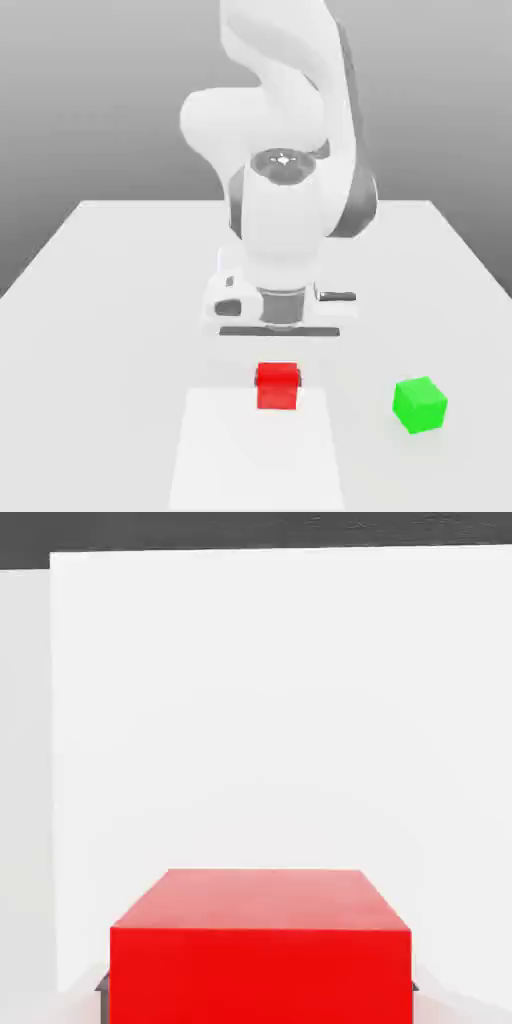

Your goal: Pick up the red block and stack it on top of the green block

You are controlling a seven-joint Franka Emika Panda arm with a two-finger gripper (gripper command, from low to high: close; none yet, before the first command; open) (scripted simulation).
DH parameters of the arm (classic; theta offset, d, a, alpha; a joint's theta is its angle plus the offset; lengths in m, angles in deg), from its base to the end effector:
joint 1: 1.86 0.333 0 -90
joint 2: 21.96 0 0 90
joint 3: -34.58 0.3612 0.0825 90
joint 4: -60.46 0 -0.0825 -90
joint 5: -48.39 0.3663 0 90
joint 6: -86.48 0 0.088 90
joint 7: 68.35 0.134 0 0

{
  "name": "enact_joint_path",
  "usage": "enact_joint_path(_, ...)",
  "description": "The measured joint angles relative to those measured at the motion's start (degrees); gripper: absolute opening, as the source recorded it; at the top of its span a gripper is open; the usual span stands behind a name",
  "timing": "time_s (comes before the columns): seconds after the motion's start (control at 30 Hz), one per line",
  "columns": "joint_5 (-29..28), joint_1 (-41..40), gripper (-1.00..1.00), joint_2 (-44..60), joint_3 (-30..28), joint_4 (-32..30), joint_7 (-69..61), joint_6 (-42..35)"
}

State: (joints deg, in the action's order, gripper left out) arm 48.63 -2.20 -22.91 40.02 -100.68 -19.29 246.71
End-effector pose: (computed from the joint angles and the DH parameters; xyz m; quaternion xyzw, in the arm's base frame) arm 0.3649 0.0323 0.2449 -0.9266 0.3761 -0.0003 0.0001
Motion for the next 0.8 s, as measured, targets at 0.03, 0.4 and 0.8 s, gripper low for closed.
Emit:
enact_joint_path(0.03, 0.1, 1.1, -1.0, -0.3, 1.0, 0.4, -0.8, -0.7)
enact_joint_path(0.4, 0.8, 16.5, -1.0, -1.3, 6.7, 5.5, -10.2, -6.8)
enact_joint_path(0.8, -5.6, 21.6, 1.0, 9.4, 5.6, 7.7, -8.5, 1.4)
